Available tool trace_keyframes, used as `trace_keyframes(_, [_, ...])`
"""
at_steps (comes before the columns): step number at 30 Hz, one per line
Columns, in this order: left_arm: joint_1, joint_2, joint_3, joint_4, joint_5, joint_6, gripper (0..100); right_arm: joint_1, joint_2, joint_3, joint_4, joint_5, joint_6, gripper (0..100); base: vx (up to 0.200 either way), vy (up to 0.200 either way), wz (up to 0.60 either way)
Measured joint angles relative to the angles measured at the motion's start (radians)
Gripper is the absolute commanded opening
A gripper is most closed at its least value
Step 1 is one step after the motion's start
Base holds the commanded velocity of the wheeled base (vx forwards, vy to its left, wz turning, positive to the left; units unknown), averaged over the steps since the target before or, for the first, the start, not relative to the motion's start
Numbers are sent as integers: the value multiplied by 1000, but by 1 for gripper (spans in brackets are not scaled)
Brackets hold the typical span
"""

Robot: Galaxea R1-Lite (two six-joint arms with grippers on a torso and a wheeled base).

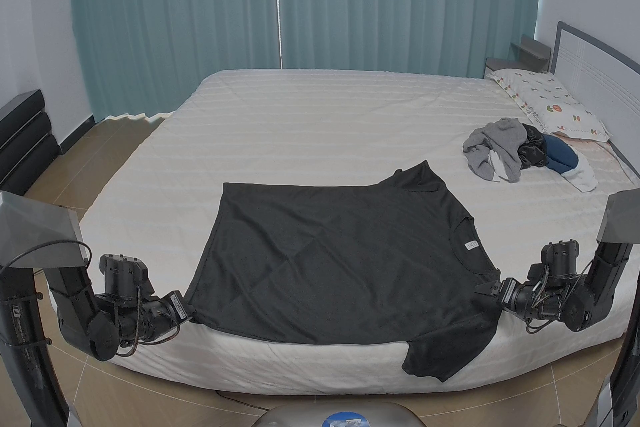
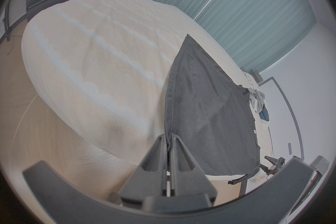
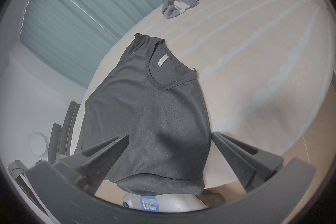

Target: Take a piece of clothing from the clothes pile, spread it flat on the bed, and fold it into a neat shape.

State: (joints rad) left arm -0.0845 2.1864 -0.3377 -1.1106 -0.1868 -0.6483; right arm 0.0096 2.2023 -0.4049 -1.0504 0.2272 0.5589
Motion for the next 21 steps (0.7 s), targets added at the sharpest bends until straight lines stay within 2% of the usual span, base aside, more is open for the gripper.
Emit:
trace_keyframes(3, [0,0,0,0,0,0,0,2,8,-9,-1,2,2,100,0,0,0])
trace_keyframes(4, [0,0,0,0,0,0,0,2,11,-12,-1,4,3,0,0,0,0])
trace_keyframes(21, [2,0,-2,-3,0,-1,0,-7,35,-77,-1,0,14,0,0,0,0])
